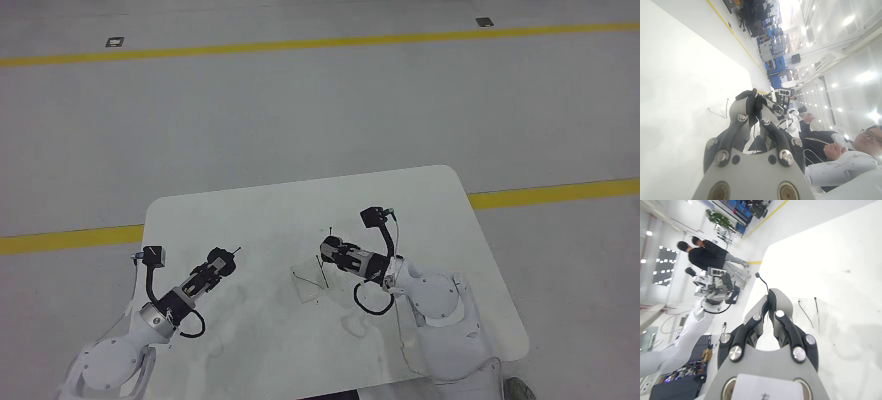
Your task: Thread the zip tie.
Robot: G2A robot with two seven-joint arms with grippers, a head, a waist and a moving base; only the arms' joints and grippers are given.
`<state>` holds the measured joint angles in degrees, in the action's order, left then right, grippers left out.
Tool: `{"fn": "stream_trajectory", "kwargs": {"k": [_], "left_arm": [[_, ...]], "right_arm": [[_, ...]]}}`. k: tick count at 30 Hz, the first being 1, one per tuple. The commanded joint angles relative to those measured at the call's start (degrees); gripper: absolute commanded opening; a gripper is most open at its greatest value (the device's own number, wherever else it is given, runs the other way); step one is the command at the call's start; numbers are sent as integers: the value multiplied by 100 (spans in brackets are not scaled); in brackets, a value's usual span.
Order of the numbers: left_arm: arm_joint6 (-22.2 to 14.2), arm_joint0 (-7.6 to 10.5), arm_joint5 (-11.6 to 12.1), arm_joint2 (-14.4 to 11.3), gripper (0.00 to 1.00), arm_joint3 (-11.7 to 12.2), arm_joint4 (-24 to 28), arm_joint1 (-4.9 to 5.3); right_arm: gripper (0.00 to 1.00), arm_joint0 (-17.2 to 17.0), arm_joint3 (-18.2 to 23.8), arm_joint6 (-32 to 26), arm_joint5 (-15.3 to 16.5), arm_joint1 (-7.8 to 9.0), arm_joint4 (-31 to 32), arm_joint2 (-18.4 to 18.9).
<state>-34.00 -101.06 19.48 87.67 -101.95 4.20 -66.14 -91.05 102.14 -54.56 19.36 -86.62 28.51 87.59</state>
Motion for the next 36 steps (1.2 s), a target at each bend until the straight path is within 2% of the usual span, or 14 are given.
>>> {"fn": "stream_trajectory", "kwargs": {"k": [1,15,17,20,24,29,32,36], "left_arm": [[0,0,0,0,0,0,0,0],[0,0,0,0,0,0,0,0],[40,15,-39,-29,0,18,1,-2],[25,6,-70,-94,0,53,11,3],[1,-189,-19,-133,0,-43,-8,22],[28,-426,0,-226,0,-169,-85,37],[81,-481,0,-307,0,-196,-165,42],[174,-457,-17,-422,0,-137,-215,44]], "right_arm": [[0,91,-30,-106,12,24,-336,-34],[0,91,-30,-106,12,24,-336,-34],[0,88,-19,87,12,28,-584,-137],[0,132,18,206,12,85,-800,-242],[0,201,81,282,12,217,-1105,-453],[0,308,-29,577,12,383,-1247,-683],[0,414,-120,724,12,487,-1317,-877],[0,567,-289,911,12,610,-1506,-1189]]}}
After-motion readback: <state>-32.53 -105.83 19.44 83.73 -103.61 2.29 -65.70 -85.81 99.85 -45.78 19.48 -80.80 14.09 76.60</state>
